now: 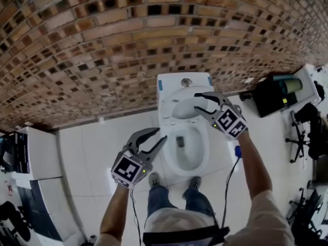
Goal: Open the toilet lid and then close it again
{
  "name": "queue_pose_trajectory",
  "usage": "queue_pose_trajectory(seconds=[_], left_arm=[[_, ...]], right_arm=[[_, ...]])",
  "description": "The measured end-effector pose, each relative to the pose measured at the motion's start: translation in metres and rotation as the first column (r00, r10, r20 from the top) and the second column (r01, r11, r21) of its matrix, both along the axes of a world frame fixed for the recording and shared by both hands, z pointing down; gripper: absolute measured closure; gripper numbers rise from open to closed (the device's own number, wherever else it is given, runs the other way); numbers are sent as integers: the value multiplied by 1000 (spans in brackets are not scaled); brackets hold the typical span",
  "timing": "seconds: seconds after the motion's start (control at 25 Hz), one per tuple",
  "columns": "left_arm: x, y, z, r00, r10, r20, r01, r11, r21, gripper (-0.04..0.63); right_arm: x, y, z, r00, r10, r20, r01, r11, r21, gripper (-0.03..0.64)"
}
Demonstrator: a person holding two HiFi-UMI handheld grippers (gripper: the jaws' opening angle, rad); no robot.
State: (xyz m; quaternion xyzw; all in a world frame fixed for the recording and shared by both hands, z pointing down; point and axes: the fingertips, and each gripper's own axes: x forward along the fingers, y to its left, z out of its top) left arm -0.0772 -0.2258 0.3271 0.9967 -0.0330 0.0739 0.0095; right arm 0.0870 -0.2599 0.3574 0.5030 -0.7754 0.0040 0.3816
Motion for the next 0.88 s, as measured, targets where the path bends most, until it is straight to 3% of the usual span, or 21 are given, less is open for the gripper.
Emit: queue_pose_trajectory(seconds=[0.12, 0.24, 0.36, 0.52, 0.6, 0.72, 0.76, 0.8, 0.88], left_arm=[[5, -18, 10, 999, 36, 4, -36, 999, -5, 479], [16, -27, 25, 997, 73, 30, -73, 997, -2, 479], [23, -34, 42, 996, 82, 43, -81, 997, -22, 479], [23, -32, 68, 993, 95, 64, -92, 994, -50, 479], [22, -27, 78, 992, 104, 66, -100, 992, -71, 479], [18, -19, 88, 992, 102, 75, -93, 990, -107, 479], [17, -16, 89, 992, 100, 78, -91, 989, -117, 479], [17, -13, 90, 992, 101, 78, -91, 988, -121, 479], [17, -6, 88, 991, 109, 73, -100, 988, -116, 479]], right_arm=[[-5, -31, 21, 991, -91, -96, 83, 994, -77, 413], [2, -59, 49, 968, -194, -161, 163, 968, -189, 397], [21, -82, 85, 938, -279, -205, 197, 917, -348, 370], [47, -89, 135, 927, -319, -196, 174, 831, -528, 341], [51, -89, 145, 926, -329, -186, 174, 809, -561, 341], [50, -94, 149, 934, -315, -172, 165, 802, -575, 342], [48, -95, 148, 934, -313, -173, 162, 802, -576, 356], [47, -95, 146, 932, -316, -179, 160, 800, -578, 436], [41, -91, 142, 914, -355, -197, 179, 787, -590, 448]])
